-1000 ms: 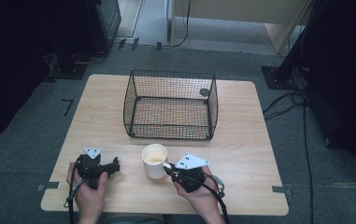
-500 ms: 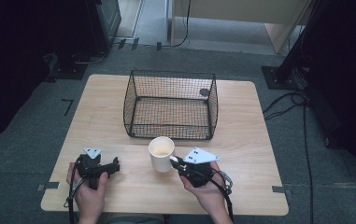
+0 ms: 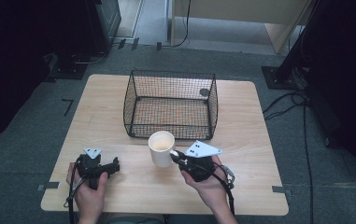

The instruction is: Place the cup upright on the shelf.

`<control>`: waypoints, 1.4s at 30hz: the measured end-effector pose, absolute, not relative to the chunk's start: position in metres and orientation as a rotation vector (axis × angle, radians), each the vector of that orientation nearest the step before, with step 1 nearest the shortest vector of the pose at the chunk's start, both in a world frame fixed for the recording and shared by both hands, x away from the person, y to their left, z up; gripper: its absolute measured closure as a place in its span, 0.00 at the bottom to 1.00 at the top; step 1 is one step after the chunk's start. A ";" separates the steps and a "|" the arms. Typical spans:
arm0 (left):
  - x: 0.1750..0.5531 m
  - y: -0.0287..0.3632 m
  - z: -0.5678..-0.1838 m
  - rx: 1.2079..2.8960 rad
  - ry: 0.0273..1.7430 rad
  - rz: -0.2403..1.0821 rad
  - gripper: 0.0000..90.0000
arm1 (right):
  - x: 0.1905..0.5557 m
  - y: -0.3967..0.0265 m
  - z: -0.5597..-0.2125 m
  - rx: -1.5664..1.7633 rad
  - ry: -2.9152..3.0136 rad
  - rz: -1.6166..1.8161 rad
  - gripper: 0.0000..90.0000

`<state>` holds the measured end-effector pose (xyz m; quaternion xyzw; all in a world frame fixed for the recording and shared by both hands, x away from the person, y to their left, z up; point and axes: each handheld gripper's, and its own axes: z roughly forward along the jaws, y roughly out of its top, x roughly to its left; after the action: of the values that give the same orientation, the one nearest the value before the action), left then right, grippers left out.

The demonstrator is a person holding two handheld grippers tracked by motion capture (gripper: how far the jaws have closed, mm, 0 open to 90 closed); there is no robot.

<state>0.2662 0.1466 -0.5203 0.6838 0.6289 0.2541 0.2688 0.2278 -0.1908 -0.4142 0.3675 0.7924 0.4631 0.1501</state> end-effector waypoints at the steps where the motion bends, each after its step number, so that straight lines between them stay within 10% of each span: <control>1: 0.266 0.147 -0.520 1.844 1.696 0.685 0.00 | 0.228 -0.191 -0.414 1.056 2.276 1.330 0.90; 42: 0.266 0.145 -0.520 1.846 1.691 0.684 0.00 | 0.255 -0.202 -0.356 1.100 2.011 1.431 0.90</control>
<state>0.2664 0.1449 -0.5203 0.6849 0.6274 0.2537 0.2701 0.2552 -0.2024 -0.3559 0.3973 0.7263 0.5169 0.2177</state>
